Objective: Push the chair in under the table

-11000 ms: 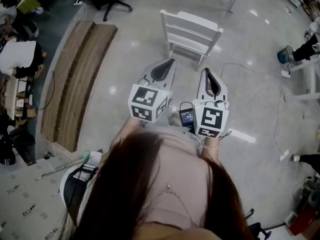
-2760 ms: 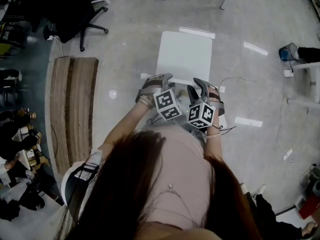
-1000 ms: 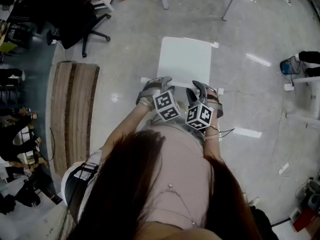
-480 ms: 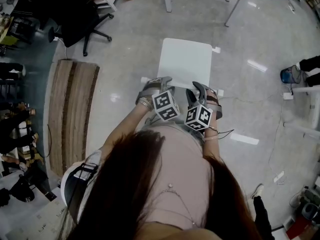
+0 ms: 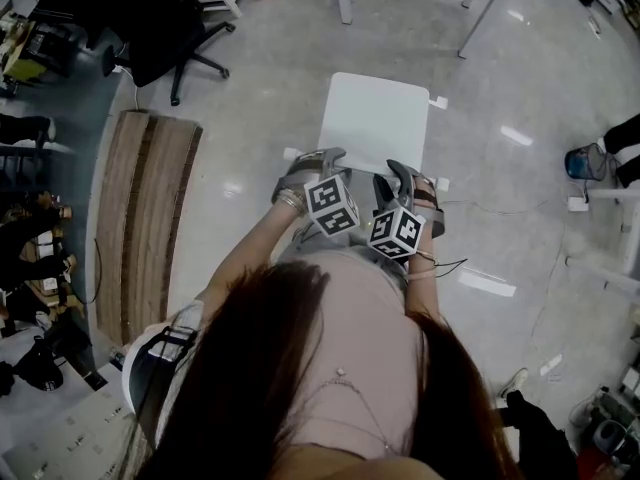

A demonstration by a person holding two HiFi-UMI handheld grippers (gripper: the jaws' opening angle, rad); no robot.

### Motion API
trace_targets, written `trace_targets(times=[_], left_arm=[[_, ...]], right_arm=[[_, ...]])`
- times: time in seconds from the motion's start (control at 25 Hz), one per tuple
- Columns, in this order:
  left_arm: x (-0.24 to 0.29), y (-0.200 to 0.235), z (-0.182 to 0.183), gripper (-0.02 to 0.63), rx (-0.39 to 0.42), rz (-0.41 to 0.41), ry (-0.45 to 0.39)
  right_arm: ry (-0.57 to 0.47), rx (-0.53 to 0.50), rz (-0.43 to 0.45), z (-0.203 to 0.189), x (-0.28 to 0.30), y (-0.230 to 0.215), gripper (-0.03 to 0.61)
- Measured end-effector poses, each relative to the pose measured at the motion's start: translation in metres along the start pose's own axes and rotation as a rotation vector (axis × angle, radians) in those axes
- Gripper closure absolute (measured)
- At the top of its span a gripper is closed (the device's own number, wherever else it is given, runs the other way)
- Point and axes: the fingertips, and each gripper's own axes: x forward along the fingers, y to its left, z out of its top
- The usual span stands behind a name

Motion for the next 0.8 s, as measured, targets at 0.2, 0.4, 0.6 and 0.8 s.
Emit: trace_targets(times=[0.2,0.4,0.6,0.8], left_arm=[[-0.001,-0.003,0.001,0.446,-0.004,0.0,-0.008],[0.005,0.009,0.001,0.445,-0.006,0.013,-0.019],[0.006,0.011,0.001,0.443,-0.002,0.017,-0.027],[0.007,0.013,0.003,0.443,-0.001,0.023,-0.032]], right_arm=[[0.004,0.007,-0.002,-0.001,-0.003,0.002,0.399],[0.008,0.007,-0.003,0.001,0.008,-0.007,0.399],[0.009,0.01,-0.004,0.003,0.009,-0.007,0.398],[0.008,0.01,-0.011,0.001,0.011,-0.009,0.397]])
